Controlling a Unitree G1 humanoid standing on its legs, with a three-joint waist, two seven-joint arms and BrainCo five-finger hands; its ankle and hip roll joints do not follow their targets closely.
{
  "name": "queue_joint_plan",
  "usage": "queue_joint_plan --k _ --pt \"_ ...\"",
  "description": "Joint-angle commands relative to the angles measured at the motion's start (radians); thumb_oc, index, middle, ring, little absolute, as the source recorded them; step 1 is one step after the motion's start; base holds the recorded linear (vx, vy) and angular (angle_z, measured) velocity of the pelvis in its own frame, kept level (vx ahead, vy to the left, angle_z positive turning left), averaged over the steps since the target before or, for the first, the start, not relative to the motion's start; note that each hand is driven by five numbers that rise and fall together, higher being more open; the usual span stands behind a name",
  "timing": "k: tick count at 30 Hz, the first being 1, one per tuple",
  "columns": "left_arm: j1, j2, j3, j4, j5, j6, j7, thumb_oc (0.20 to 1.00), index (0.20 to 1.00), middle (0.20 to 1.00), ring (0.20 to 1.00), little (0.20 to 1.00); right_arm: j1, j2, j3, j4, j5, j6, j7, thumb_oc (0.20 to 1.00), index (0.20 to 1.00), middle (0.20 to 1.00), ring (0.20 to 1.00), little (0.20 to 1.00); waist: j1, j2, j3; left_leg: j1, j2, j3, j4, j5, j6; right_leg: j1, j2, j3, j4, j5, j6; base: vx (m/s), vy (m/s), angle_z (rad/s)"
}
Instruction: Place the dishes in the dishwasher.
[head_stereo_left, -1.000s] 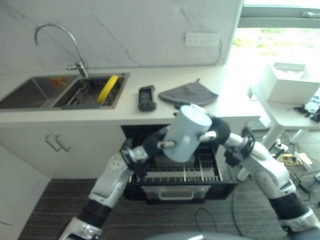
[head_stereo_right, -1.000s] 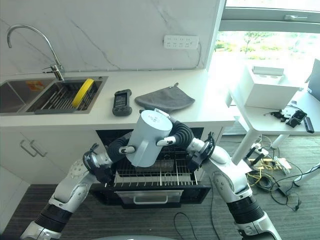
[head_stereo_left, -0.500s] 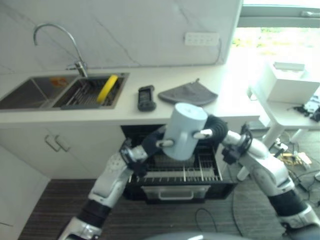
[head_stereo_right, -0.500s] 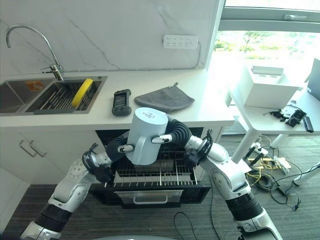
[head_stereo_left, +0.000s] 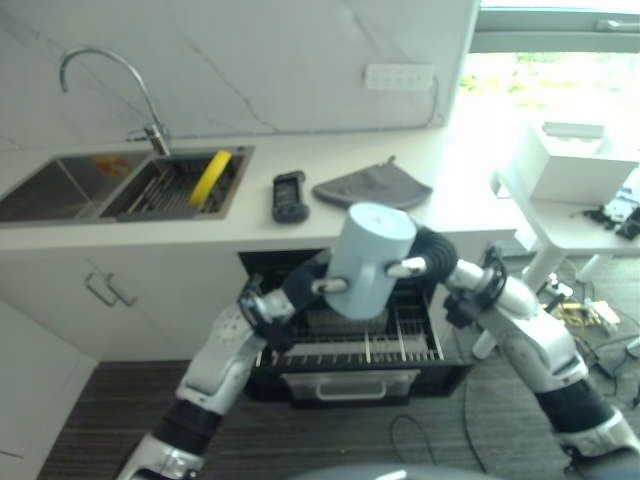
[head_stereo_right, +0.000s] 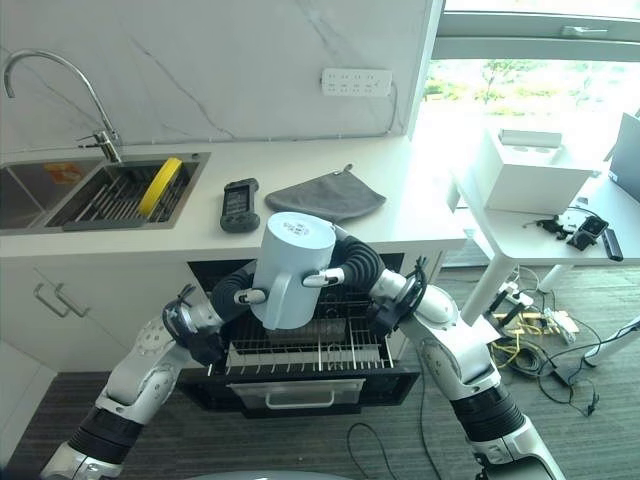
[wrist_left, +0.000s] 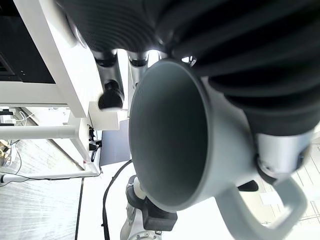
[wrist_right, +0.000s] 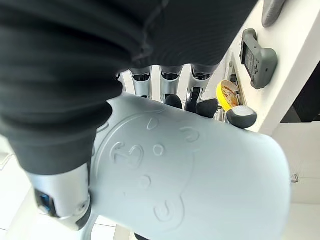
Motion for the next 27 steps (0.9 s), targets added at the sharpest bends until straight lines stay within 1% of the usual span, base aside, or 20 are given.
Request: queue_joint_plan --k 1,6,13,14,27 --pt "-0.099 0.002 -0.028 0.016 0.004 0.011 0.011 1.000 1.000 1.000 1.000 1.000 -0.107 0.041 -0.020 -0.108 -0.006 -0.117 -0.003 0.200 0.200 0.200 0.200 0.200 0.021 -0.019 0.005 0.064 0.049 -0.038 0.008 -0.093 -0.023 0.024 -0.019 -0.021 0.006 -0.035 0.015 0.00 0.000 0.00" --pt "-0.074 0.004 0.009 0.011 -0.022 0.011 0.041 1.000 1.000 1.000 1.000 1.000 -0.071 0.025 -0.044 -0.105 -0.020 -0.129 -0.011 0.200 0.200 0.200 0.200 0.200 0.023 -0.020 0.007 0.064 0.048 -0.042 0.008 -0.094 -0.022 0.026 -0.018 -0.022 0.006 -0.036 0.014 0.00 0.000 0.00" --pt "-0.038 -0.001 0.080 0.011 -0.066 -0.016 0.075 1.000 1.000 1.000 1.000 1.000 -0.021 0.000 -0.091 -0.081 -0.035 -0.151 -0.028 0.200 0.200 0.200 0.200 0.200 0.029 -0.024 0.008 0.065 0.049 -0.048 0.008 -0.093 -0.025 0.031 -0.017 -0.030 0.006 -0.038 0.012 0.00 0.000 0.00" --pt "-0.028 -0.003 0.107 0.008 -0.081 -0.024 0.086 1.000 1.000 1.000 1.000 1.000 -0.006 -0.003 -0.109 -0.075 -0.044 -0.153 -0.033 0.200 0.200 0.200 0.200 0.200 0.030 -0.025 0.008 0.065 0.049 -0.052 0.008 -0.093 -0.026 0.032 -0.017 -0.032 0.006 -0.038 0.011 0.00 0.000 0.00" --pt "0.019 -0.009 0.226 0.008 -0.111 -0.052 0.147 1.000 1.000 1.000 1.000 1.000 0.075 -0.013 -0.202 -0.027 -0.083 -0.184 -0.082 0.200 0.200 0.200 0.200 0.200 0.031 -0.022 0.004 0.060 0.054 -0.061 0.008 -0.089 -0.031 0.031 -0.017 -0.037 0.006 -0.042 0.010 0.00 0.000 0.00"
